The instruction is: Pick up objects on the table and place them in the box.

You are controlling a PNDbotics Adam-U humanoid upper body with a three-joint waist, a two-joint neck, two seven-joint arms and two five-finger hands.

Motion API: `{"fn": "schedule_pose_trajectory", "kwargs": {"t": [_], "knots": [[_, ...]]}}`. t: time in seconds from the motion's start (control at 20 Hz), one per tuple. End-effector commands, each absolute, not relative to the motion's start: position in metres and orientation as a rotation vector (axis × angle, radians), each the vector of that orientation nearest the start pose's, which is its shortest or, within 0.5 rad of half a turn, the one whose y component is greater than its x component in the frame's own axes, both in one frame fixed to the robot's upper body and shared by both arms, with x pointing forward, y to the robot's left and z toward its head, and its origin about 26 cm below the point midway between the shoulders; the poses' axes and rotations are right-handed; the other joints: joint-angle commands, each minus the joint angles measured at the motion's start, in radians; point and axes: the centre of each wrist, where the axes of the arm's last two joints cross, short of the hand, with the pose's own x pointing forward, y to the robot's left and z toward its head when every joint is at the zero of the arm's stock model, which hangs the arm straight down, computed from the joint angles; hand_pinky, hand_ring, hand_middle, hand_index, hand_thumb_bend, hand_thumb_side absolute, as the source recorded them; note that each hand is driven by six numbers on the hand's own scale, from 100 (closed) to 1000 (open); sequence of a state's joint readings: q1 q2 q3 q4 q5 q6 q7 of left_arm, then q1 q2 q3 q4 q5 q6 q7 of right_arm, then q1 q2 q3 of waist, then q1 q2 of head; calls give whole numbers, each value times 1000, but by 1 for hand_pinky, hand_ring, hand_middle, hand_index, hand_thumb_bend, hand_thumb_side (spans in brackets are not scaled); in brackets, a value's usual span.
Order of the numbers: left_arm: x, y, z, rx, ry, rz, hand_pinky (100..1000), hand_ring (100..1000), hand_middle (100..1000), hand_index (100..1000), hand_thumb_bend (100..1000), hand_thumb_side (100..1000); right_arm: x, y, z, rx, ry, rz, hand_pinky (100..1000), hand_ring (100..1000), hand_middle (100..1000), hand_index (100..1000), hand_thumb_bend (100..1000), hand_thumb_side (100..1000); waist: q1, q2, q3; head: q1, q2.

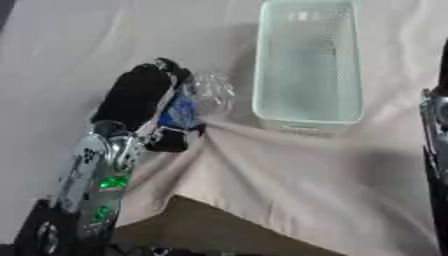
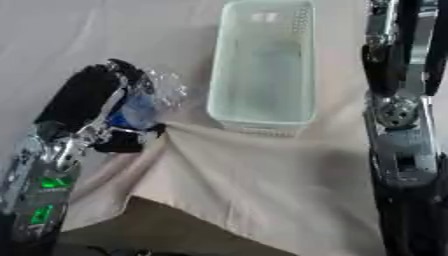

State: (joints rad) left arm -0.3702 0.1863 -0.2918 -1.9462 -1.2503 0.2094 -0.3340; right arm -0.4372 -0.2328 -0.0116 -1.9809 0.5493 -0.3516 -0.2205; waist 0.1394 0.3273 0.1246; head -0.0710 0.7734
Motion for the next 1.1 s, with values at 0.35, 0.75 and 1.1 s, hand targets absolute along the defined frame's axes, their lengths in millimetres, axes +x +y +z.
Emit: {"fn": "schedule_pose_trajectory", "kwargs": {"t": [0.35, 0.75, 1.1], "knots": [[299, 170, 193, 1153, -1812, -1129, 100, 127, 117, 290, 100, 100, 312, -235, 232, 855, 3228, -516, 371, 594, 805, 851, 144, 942, 1, -34, -2, -4, -11], [302, 185, 204, 687, -2033, -829, 100, 100, 100, 252, 100, 179, 314, -237, 229, 862, 3241, -529, 368, 591, 804, 845, 150, 944, -1, -47, 2, -8, -37], [312, 197, 197, 511, -2051, -705, 100, 100, 100, 254, 100, 180, 315, -236, 227, 857, 3245, -542, 366, 588, 804, 842, 153, 947, -4, -52, 2, -9, -59]]}}
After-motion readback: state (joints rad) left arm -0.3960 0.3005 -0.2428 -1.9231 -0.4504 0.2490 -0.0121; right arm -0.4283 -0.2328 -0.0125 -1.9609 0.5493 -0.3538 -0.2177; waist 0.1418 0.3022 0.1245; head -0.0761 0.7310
